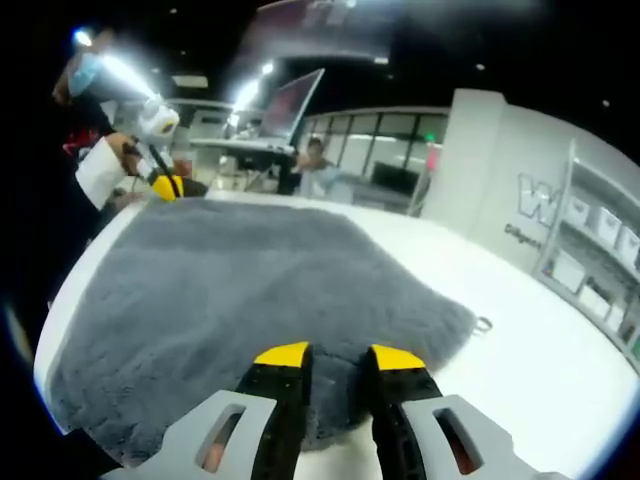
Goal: Open the folded towel by lifting each exposed corner and separating the folded layers until the towel lies flat within the target outline without major curled edges
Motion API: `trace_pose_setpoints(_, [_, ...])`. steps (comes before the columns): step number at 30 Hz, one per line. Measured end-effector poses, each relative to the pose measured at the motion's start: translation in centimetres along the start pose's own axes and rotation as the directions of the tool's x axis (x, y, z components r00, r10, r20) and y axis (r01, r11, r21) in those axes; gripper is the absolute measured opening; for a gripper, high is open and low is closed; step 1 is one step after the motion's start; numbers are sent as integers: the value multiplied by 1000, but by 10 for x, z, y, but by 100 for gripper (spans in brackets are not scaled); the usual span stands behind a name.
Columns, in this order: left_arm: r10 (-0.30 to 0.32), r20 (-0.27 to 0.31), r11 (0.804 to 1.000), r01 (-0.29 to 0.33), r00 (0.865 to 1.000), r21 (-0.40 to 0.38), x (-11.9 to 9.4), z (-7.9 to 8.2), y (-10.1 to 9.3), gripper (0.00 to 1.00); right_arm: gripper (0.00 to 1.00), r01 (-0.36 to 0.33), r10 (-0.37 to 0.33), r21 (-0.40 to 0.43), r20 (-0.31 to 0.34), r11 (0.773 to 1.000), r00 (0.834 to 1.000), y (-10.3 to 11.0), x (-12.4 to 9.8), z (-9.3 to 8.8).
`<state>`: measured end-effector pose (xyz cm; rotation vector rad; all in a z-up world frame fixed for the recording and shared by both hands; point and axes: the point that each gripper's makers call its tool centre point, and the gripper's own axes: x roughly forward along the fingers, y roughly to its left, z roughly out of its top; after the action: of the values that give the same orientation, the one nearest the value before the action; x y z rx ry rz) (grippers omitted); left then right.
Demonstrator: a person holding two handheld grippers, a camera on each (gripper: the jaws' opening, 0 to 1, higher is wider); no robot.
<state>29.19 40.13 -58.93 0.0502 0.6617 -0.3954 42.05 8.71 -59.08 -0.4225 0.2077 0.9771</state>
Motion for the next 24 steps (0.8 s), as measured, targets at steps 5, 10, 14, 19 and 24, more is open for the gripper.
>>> trace_pose_setpoints(5, [6,-8,1000,-6,1000,16,1,0,-1,12,19,0,0,0,0,1000,1000,0,0,0])
trace_pose_setpoints(10, [9,-2,1000,-9,1000,20,-5,0,-3,11,19,-1,1,2,1,1000,1000,0,0,0])
trace_pose_setpoints(14, [10,-1,999,-10,1000,32,-8,2,-6,11,19,-1,1,4,1,1000,1000,0,0,-1])
trace_pose_setpoints(19, [-4,-13,999,4,1000,34,-2,0,-9,11,19,-2,2,9,1,1000,1000,-1,0,-1])
trace_pose_setpoints(24, [-2,-33,999,3,999,41,0,-4,-10,11,19,-2,2,7,1,1000,1000,-1,0,-1])
